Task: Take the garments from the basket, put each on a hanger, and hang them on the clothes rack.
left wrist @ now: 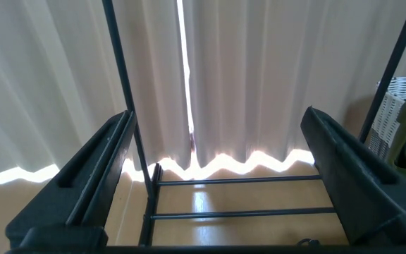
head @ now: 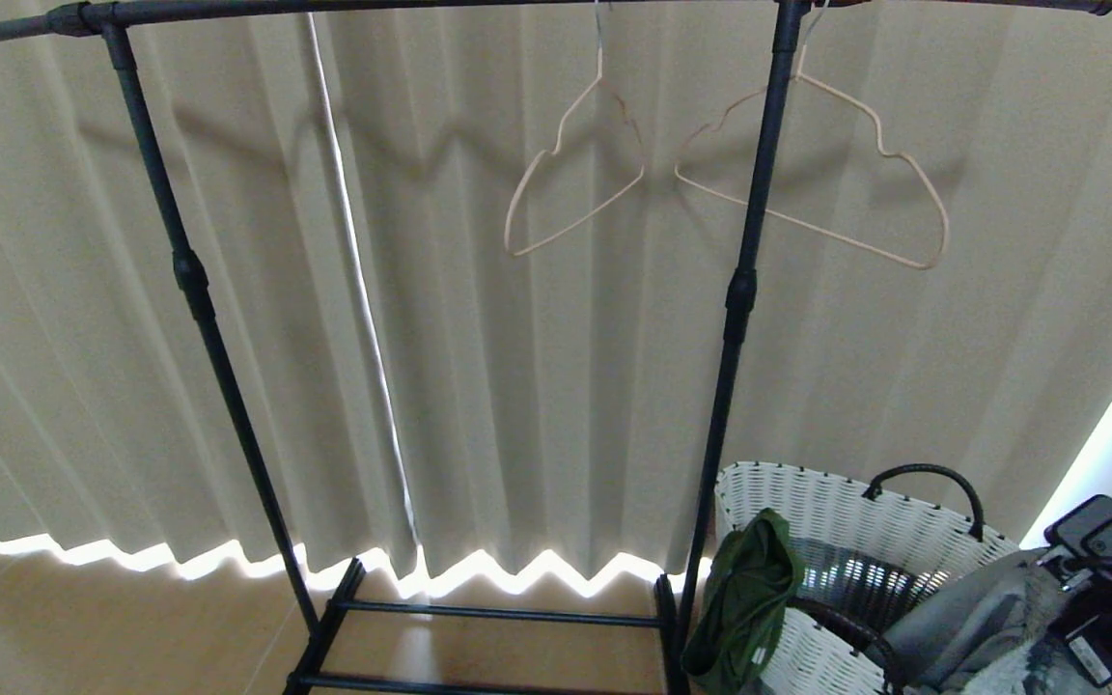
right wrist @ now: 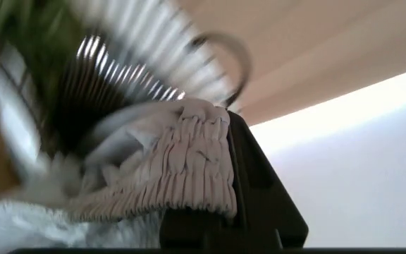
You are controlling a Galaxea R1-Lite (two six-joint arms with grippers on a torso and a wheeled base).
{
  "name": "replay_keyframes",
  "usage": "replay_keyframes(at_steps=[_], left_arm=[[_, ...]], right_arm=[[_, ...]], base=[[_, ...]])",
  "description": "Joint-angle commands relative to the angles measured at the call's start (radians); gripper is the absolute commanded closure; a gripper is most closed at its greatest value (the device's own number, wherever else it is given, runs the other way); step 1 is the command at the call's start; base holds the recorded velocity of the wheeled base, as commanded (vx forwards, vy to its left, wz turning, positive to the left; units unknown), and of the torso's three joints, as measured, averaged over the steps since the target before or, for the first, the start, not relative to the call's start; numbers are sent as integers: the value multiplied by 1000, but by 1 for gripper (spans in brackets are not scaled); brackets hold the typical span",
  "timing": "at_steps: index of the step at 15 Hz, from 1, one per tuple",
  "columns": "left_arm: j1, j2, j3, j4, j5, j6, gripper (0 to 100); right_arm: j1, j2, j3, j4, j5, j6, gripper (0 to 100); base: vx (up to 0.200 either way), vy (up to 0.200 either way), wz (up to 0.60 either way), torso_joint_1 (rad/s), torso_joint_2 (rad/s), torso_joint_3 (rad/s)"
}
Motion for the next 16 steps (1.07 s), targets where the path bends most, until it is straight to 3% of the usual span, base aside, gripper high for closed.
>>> replay_keyframes(at_steps=[1, 3, 7, 9, 11, 16], left_arm=[[0, 0, 0, -1, 0, 0, 0], [0, 0, 0, -1, 0, 0, 0], [0, 0, 0, -1, 0, 0, 0], [0, 0, 0, -1, 0, 0, 0], [0, 0, 0, -1, 0, 0, 0], [0, 0, 0, -1, 0, 0, 0]], right_arm=[[-3, -97, -45, 11, -1, 29, 100], [-3, -135, -89, 71, -1, 45, 100], [-5, -334, -264, 515, 1, 111, 100], [-5, -411, -316, 681, 2, 115, 100], [-3, -446, -323, 736, 2, 115, 100], [0, -476, -315, 738, 6, 115, 100]], base=[[0, 0, 0, 0, 0, 0], [-100, 0, 0, -4, 1, 4], [-200, 0, 0, 1, 0, -2], [-200, 0, 0, -2, 2, -2], [-200, 0, 0, 5, 0, 2], [0, 0, 0, 0, 0, 0]])
